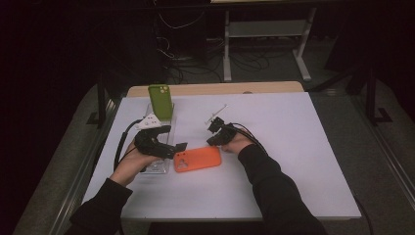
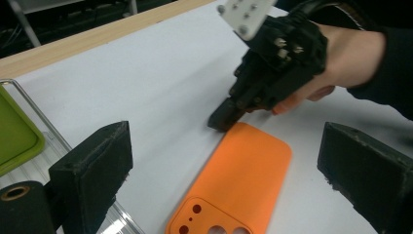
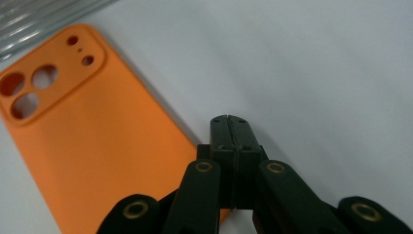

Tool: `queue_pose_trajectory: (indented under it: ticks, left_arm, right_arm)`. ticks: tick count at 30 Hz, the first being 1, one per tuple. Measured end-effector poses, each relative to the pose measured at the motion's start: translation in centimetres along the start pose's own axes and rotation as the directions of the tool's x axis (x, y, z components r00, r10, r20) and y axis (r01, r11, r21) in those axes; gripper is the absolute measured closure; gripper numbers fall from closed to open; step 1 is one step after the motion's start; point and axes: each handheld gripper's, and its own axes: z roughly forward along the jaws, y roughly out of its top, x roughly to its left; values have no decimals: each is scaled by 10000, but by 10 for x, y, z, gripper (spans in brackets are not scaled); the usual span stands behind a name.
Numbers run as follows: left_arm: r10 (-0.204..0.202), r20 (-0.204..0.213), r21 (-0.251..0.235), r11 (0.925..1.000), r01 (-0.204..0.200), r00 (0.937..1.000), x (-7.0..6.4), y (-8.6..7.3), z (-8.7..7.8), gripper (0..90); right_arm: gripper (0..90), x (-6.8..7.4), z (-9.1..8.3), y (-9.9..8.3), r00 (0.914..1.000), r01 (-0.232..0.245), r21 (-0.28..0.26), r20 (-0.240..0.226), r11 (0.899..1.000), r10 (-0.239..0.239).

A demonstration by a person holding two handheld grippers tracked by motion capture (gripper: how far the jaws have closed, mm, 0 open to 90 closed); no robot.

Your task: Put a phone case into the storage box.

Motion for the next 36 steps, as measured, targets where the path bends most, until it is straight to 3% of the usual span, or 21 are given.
queue_pose_trajectory:
  ticks: [14, 22, 24, 25, 29, 34, 36]
  left_arm:
    - [116, 148, 82, 9999, -118, 9998, -3, 1, 1, 53]
    - [190, 217, 194, 9996, -194, 9996, -4, 0, 3, 54]
    - [175, 238, 189, 9997, -180, 9996, -4, 0, 3, 54]
    - [175, 255, 194, 9997, -180, 9995, -4, 0, 3, 54]
    - [95, 321, 168, 9998, -100, 9994, -4, 0, 3, 54]
    - [49, 423, 150, 9999, -55, 9991, -5, -1, 5, 54]
    - [128, 416, 215, 9997, -137, 9991, -5, -1, 6, 54]
  right_arm:
    - [886, 27, -18, -33, 9951, 879, -17, -451, 9961, -879]
    - [885, 38, -26, -48, 9924, 1079, -207, -575, 9939, -1089]
    - [884, 39, -30, -50, 9939, 927, -344, -575, 9951, -945]
    - [869, 40, -33, -50, 9955, 715, -474, -596, 9963, -743]
    - [660, 39, -47, -55, 9967, -122, -894, -811, 9959, 50]
    - [502, 38, -65, -71, 9956, -251, -1450, -929, 9891, 117]
    - [402, 40, -70, -73, 9948, -281, -1419, -1014, 9895, 137]
